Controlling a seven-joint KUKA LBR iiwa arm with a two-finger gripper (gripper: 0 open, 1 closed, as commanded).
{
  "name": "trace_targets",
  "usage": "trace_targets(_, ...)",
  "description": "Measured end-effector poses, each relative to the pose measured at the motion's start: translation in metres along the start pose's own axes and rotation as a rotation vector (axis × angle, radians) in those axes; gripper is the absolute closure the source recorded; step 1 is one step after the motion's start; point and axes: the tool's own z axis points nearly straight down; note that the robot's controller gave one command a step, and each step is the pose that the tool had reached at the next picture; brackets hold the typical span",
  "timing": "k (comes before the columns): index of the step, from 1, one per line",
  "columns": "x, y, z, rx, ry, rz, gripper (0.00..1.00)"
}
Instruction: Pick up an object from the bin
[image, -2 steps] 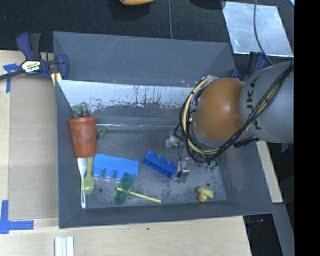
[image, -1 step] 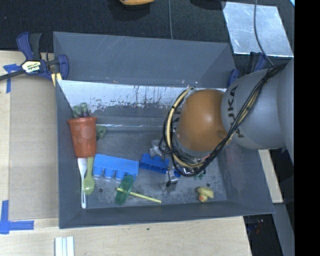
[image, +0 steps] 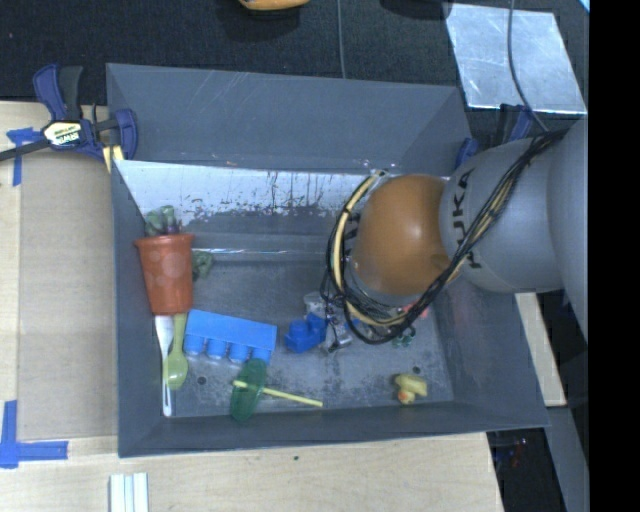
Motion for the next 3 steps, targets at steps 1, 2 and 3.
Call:
trace_targets(1, 0.0, 0.0, 0.0, 0.0, 0.0, 0.0, 1.0)
trace_targets(2, 0.001, -0.001, -0.057, -0.002, 0.006, -0.006, 1.0)
trace_targets(3, 0.007, -0.003, -0.133, -0.002, 0.007, -0.05, 1.0)
